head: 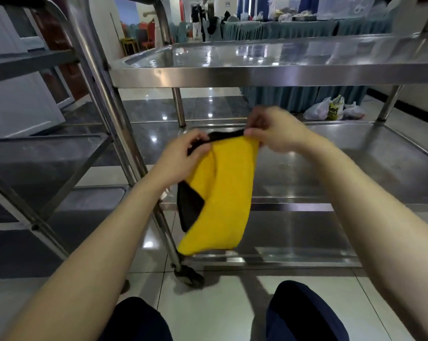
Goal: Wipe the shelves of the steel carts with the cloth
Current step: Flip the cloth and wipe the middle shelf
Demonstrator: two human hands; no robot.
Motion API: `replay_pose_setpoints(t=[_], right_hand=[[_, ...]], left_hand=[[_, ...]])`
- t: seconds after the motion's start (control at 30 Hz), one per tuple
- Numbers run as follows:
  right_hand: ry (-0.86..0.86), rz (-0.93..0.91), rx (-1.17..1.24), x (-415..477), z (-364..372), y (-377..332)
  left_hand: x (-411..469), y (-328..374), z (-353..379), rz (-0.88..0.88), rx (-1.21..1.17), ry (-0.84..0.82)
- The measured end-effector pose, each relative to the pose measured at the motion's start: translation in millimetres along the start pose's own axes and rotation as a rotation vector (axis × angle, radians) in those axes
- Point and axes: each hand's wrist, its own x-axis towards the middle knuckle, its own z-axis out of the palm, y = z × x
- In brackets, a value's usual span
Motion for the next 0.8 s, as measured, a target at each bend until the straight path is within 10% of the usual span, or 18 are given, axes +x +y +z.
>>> replay_pose_setpoints(t=[0.17, 0.4, 0.6, 0.8], right_hand=[[0.084, 0.292, -0.198, 13.4, 69.5, 25.9], [0.043, 0.14, -0.278, -27.0, 189.2, 21.5], [-0.11, 0.181, -0.406, 2.5, 212.2, 13.5], [-0.203, 0.195, -0.395, 1.5, 203.7, 50.8]], left_hand=[[-10.2, -9.2, 23.5, -0.003, 0.173, 0.166], [-104.4, -49.3, 13.2, -0.163, 0.048, 1.089], [-48.7, -69.4, -38.9, -0.406, -0.583, 0.626], [-41.3, -87.0, -28.9, -0.378, -0.718, 0.544]])
